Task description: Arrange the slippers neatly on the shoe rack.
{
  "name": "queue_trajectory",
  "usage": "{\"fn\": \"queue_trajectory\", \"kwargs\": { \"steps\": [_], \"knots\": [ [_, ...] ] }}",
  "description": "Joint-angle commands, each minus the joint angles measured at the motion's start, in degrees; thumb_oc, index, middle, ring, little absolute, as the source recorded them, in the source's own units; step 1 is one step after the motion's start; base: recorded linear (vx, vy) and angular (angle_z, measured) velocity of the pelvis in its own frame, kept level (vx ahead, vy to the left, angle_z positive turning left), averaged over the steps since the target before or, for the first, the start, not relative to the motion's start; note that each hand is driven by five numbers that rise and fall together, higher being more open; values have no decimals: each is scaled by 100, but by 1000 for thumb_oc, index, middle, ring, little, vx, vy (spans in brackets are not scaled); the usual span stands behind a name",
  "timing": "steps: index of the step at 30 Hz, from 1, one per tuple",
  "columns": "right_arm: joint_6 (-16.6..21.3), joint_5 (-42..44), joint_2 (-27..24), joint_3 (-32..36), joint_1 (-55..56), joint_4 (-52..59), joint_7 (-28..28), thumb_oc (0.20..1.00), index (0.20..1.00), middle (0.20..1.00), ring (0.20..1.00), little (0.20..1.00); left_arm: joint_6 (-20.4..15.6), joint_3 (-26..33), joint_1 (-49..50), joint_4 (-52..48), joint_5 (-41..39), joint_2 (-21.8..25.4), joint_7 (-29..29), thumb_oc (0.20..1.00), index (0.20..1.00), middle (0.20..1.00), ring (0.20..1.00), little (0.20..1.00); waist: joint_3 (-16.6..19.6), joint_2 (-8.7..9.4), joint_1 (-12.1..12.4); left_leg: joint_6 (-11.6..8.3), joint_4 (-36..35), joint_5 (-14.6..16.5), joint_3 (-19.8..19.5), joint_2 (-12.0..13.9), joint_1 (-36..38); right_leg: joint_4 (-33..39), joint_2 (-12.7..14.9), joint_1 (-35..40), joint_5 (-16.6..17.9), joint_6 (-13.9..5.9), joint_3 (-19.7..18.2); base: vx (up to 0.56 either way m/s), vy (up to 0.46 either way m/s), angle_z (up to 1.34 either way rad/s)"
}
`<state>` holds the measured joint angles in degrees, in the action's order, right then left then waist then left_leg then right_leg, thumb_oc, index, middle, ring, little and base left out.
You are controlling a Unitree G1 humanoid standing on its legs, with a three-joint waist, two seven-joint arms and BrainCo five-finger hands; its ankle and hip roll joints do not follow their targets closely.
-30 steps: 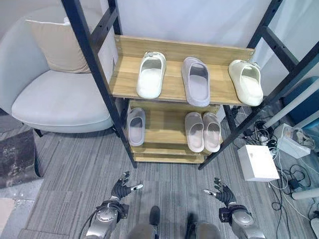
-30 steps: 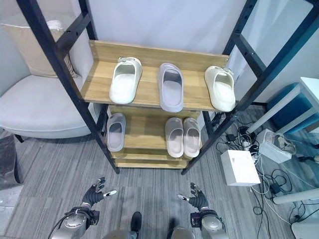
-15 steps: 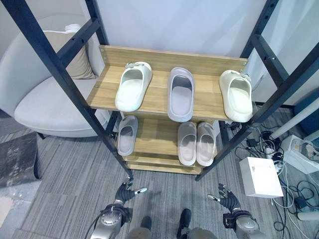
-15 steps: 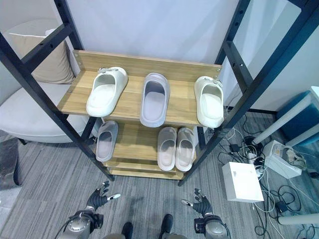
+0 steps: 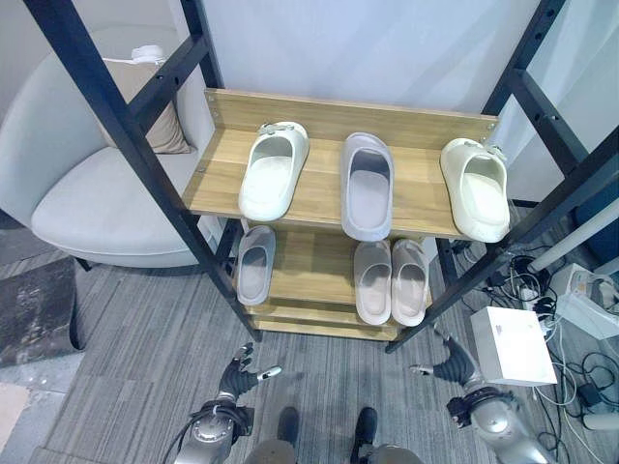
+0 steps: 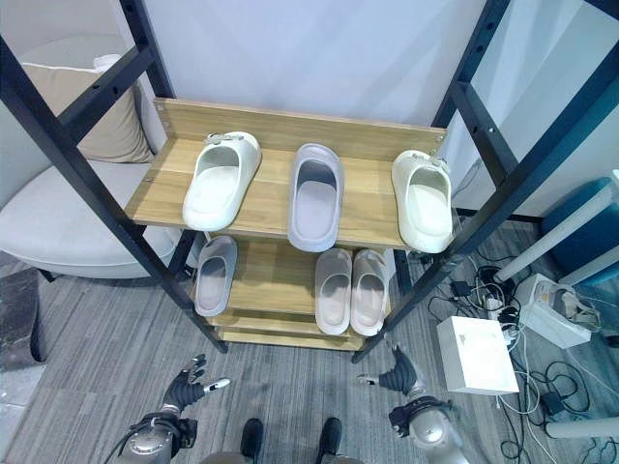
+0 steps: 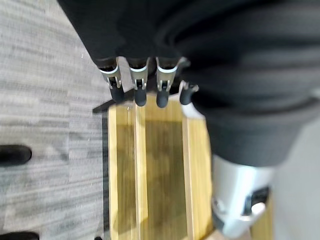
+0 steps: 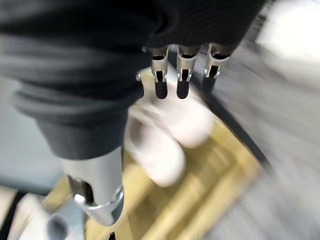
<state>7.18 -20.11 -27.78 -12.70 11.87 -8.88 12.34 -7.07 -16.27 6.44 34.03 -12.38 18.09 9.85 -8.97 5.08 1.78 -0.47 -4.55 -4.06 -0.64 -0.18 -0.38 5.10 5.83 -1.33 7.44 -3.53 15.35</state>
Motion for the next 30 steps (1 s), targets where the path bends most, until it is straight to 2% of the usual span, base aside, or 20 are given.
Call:
{"fn": "queue_trajectory", "kwargs": {
  "steps": [1, 3, 5, 6, 8, 11, 16, 20, 21, 22, 23, 30],
  "knots": [
    [363, -833, -496, 223, 145, 1188, 137, 1000, 1000, 1000, 1000, 1000, -307, -20, -336, 64, 333, -105, 127, 1000, 1000, 1000, 1000, 1000, 28, 20, -79, -95, 86, 504, 63, -21, 176, -111, -90, 557, -804, -382, -130, 31, 46, -10],
    [584, -824, -606, 306, 330, 1984, 92, 1000, 1000, 1000, 1000, 1000, -343, -44, -316, 81, 358, -151, 150, 1000, 1000, 1000, 1000, 1000, 62, 8, -138, -87, 61, 518, 100, -28, 217, -99, -99, 565, -803, -395, -168, 10, 45, -21],
    [648, -809, -683, 314, 373, 2232, 60, 1000, 1000, 1000, 1000, 1000, -334, -68, -309, 58, 361, -153, 142, 1000, 1000, 1000, 1000, 1000, 79, 7, -156, -86, 44, 518, 107, -24, 231, -98, -106, 565, -806, -399, -177, -2, 31, -12],
    [926, -510, -811, 288, 405, 3197, -6, 1000, 1000, 1000, 1000, 1000, -315, -153, -287, 145, 394, -216, 162, 1000, 1000, 1000, 1000, 1000, 137, -2, -212, -87, 11, 517, 140, -15, 258, -77, -116, 572, -803, -412, -193, -10, 43, -5],
    [1012, -338, -900, 196, 380, 3409, -101, 1000, 1000, 1000, 1000, 1000, -339, -179, -282, 160, 388, -250, 189, 1000, 1000, 1000, 1000, 1000, 171, -11, -222, -88, 9, 523, 150, -15, 270, -82, -116, 572, -796, -415, -187, -9, 30, -5],
    [1010, -252, -983, 85, -27, 3525, 42, 1000, 1000, 1000, 1000, 1000, -355, -266, -237, 152, 378, -278, 238, 1000, 1000, 1000, 1000, 1000, 221, -12, -186, -81, 7, 530, 152, -18, 287, -78, -113, 580, -779, -423, -168, -4, 13, -11],
    [836, -271, -839, 93, -1268, 3129, 636, 1000, 1000, 1000, 1000, 1000, -385, -390, -174, 162, 233, -276, 215, 1000, 1000, 1000, 1000, 1000, 266, -10, -12, -63, 11, 549, 91, -29, 316, -58, -96, 627, -780, -418, -92, 8, 15, -6],
    [594, -454, -603, 147, -2284, 2587, 1172, 1000, 1000, 1000, 1000, 1000, -380, -456, -105, 178, 176, -228, 235, 1000, 1000, 1000, 1000, 1000, 261, 13, 203, -45, 18, 558, 7, -44, 323, -70, -85, 666, -807, -410, -1, 19, 8, 6],
    [460, -539, -504, 151, -2720, 2295, 1388, 1000, 1000, 1000, 1000, 1000, -366, -491, -56, 181, 177, -188, 222, 1000, 1000, 1000, 1000, 1000, 246, 17, 332, -43, 24, 557, -42, -49, 314, -79, -77, 678, -818, -410, 50, 23, 6, 25],
    [465, -543, -500, 136, -2750, 2268, 1402, 1000, 1000, 1000, 1000, 1000, -365, -482, -63, 179, 176, -186, 221, 1000, 1000, 1000, 1000, 1000, 236, 20, 324, -43, 26, 557, -44, -49, 315, -79, -76, 680, -819, -410, 52, 32, 4, 30],
    [310, -620, -477, 72, -3236, 1804, 1560, 1000, 1000, 1000, 1000, 1000, -366, -531, -40, 175, 177, -119, 199, 1000, 1000, 1000, 1000, 1000, 213, 43, 472, -40, 32, 550, -113, -56, 294, -84, -64, 694, -825, -406, 110, 17, -2, 28],
    [-138, -712, -508, -233, -4527, 461, 1848, 1000, 1000, 1000, 1000, 1000, -381, -650, -124, 118, 63, 13, 142, 1000, 1000, 1000, 1000, 1000, -15, 135, 847, -30, 139, 540, -361, -107, 110, -120, -25, 671, -871, -383, 366, 13, -2, 27]
  ]
}}
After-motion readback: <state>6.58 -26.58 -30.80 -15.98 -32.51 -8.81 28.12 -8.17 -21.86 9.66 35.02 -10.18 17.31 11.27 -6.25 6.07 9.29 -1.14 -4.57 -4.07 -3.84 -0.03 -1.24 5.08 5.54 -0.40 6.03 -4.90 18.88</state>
